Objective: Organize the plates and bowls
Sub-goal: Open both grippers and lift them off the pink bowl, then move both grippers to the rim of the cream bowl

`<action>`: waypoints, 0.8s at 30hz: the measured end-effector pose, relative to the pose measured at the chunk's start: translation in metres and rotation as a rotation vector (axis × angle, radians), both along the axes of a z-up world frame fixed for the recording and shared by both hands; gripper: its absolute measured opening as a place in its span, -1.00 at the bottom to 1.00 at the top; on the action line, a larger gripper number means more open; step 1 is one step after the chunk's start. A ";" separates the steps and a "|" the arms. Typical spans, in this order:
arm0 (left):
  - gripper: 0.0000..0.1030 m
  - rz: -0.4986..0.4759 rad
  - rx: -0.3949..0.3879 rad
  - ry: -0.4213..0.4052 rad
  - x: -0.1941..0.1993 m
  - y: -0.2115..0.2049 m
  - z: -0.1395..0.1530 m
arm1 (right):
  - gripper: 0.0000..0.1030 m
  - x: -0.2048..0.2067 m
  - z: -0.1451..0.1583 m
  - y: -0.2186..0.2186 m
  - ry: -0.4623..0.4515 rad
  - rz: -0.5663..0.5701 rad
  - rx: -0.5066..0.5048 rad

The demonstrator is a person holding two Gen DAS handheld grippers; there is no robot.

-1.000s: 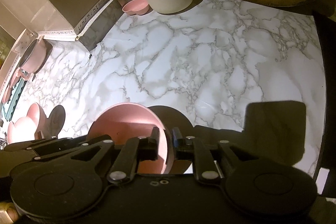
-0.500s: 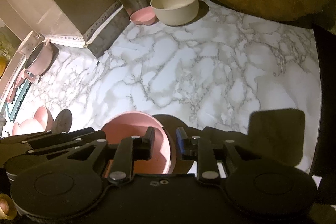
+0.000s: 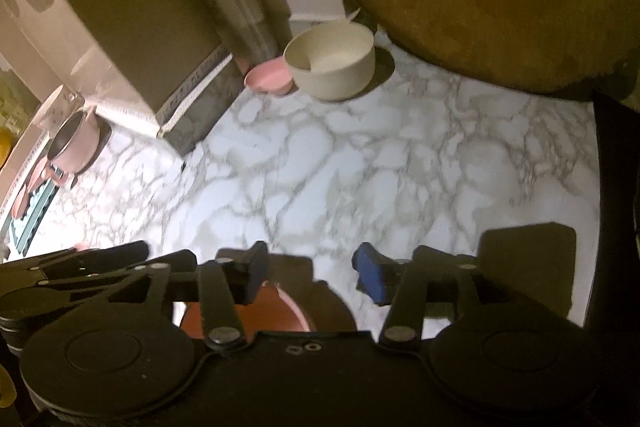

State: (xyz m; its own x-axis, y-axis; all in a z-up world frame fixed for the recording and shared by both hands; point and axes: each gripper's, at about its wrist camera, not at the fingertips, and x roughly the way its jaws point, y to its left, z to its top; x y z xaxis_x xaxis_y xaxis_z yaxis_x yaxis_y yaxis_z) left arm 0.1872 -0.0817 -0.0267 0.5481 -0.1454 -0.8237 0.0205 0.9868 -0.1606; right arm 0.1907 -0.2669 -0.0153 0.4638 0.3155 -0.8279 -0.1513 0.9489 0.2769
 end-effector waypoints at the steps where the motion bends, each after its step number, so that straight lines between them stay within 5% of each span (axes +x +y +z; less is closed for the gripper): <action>1: 0.25 0.005 -0.002 0.001 0.004 0.000 0.000 | 0.16 0.003 0.001 -0.001 -0.007 -0.004 -0.004; 11: 0.47 0.047 -0.015 -0.069 0.057 -0.009 0.005 | 0.81 0.048 0.009 -0.015 -0.059 -0.048 0.008; 24: 0.47 0.073 0.030 -0.092 0.149 -0.033 0.000 | 0.87 0.129 -0.005 -0.037 -0.043 -0.161 0.047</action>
State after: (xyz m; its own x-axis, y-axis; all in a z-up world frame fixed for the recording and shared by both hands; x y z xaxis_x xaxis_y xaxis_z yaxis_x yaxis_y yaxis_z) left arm 0.3366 -0.1145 -0.0266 0.6295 -0.0780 -0.7731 -0.0389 0.9905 -0.1316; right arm 0.3193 -0.3034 -0.0204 0.5460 0.2719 -0.7925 -0.0107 0.9481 0.3179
